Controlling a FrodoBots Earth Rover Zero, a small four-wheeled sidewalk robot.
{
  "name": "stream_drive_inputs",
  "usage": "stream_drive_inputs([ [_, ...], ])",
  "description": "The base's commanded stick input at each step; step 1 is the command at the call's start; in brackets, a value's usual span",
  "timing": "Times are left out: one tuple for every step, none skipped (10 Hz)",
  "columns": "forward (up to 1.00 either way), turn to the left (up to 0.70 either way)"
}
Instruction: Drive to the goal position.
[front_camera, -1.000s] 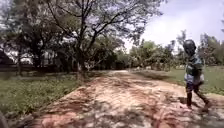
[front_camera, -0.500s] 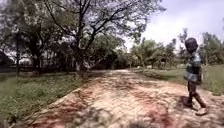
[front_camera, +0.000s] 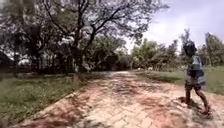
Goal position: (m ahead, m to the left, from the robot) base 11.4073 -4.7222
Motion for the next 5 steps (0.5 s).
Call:
stream_drive_inputs([
  [0.70,0.00],
  [0.70,0.00],
  [0.70,0.00],
  [0.70,0.00],
  [0.70,0.00],
])
